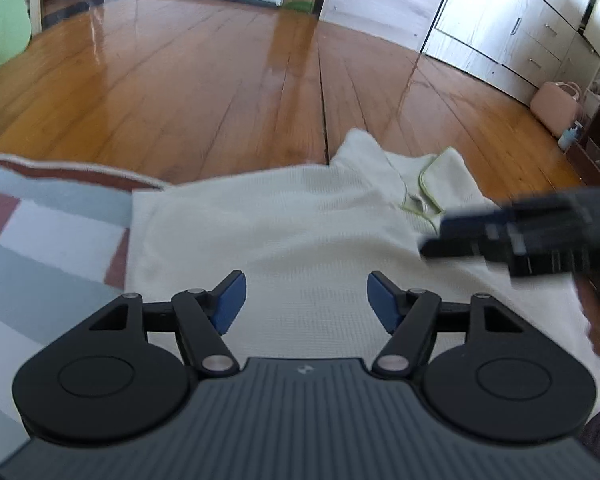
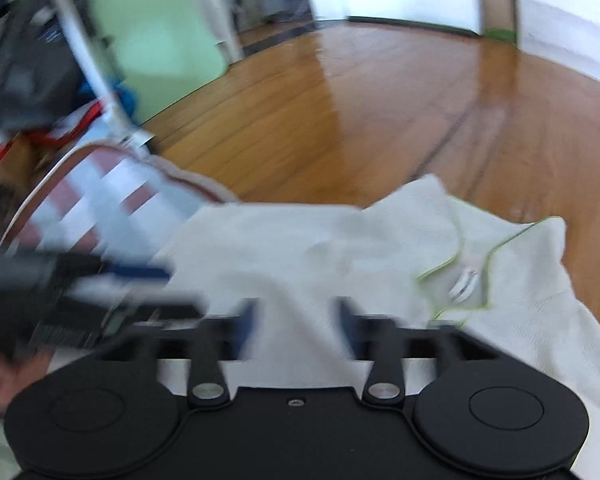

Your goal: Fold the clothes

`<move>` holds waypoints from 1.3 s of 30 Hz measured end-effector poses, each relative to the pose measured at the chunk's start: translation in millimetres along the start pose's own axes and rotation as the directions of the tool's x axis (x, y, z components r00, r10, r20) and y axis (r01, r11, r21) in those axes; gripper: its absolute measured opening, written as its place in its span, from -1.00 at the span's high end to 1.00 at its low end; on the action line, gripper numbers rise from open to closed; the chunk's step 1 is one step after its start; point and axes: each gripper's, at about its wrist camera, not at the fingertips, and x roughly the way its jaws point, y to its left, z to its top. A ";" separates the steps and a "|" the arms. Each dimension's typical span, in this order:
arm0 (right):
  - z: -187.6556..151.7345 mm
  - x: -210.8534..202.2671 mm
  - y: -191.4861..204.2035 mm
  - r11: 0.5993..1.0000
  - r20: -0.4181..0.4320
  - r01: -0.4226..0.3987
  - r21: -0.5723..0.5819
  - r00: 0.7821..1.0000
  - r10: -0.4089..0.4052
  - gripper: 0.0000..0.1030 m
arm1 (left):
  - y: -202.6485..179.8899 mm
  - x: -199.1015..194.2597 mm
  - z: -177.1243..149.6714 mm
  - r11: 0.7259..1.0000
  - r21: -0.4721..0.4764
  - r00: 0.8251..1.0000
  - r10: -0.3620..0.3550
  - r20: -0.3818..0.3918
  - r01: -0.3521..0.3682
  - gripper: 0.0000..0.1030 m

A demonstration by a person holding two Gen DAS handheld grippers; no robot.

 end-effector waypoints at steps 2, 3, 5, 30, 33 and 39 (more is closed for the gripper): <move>13.3 22.5 -21.4 0.998 -0.050 0.014 0.061 0.999 -0.011 -0.65 | 6.1 5.5 -1.8 0.998 -0.047 0.999 -0.031 -0.034 0.029 -0.29; 18.3 34.5 -30.7 0.996 -0.090 0.021 0.089 0.996 -0.012 -0.65 | 8.9 7.7 -3.2 0.996 -0.068 0.997 -0.052 -0.050 0.049 -0.29; 22.1 47.2 -43.0 0.989 -0.136 -0.022 0.143 0.990 0.041 -0.62 | 13.0 11.6 -5.7 0.992 -0.098 0.993 -0.088 -0.077 0.080 -0.29; 1.3 40.7 -21.7 0.986 -0.219 -0.164 0.010 0.962 0.162 -0.05 | 31.9 17.8 -6.1 0.983 -0.182 0.994 -0.046 -0.101 0.027 0.07; -10.2 29.1 -3.7 0.988 -0.209 -0.105 -0.111 0.975 0.080 0.45 | 32.5 14.3 -4.6 0.983 -0.182 0.996 -0.046 -0.077 0.031 0.06; -19.1 -13.2 16.6 0.986 -0.071 -0.036 -0.163 0.997 0.025 0.72 | 24.2 7.7 -3.6 0.985 -0.162 0.997 -0.068 -0.029 0.063 -0.02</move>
